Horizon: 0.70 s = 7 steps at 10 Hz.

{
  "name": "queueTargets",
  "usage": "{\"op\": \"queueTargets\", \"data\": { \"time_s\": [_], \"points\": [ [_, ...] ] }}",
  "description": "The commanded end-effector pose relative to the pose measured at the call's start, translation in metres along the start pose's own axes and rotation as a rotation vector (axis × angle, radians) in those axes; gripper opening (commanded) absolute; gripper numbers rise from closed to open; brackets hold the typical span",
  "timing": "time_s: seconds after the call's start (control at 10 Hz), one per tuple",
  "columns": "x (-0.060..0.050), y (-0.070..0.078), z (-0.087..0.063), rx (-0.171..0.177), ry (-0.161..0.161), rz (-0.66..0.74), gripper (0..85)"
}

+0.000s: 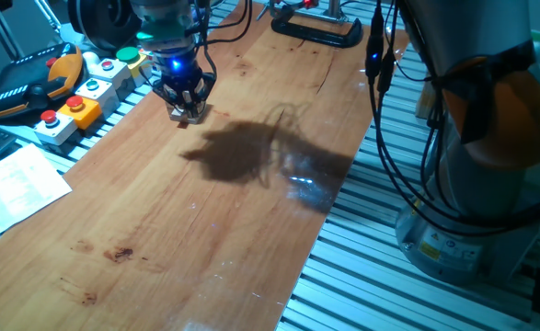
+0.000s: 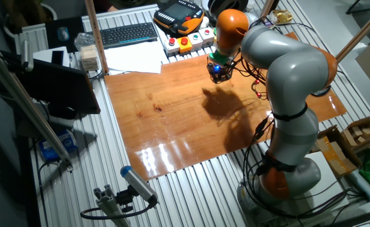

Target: Play Jenga

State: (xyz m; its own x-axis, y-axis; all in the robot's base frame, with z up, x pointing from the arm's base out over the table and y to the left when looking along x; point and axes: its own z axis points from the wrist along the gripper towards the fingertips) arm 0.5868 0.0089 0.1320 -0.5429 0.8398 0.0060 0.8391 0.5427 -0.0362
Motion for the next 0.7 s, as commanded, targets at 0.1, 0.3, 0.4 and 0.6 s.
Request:
{"op": "queueTargets", "data": {
  "time_s": [0.1, 0.3, 0.4, 0.6],
  "points": [
    [0.0001, 0.0002, -0.0001, -0.003, -0.005, -0.001, 0.7],
    [0.0001, 0.0002, -0.0001, -0.007, -0.018, -0.004, 0.7],
    [0.0001, 0.0002, -0.0001, -0.011, -0.015, -0.004, 0.7],
    [-0.0015, 0.0013, 0.0013, -0.018, -0.016, 0.014, 0.7]
  ]
}}
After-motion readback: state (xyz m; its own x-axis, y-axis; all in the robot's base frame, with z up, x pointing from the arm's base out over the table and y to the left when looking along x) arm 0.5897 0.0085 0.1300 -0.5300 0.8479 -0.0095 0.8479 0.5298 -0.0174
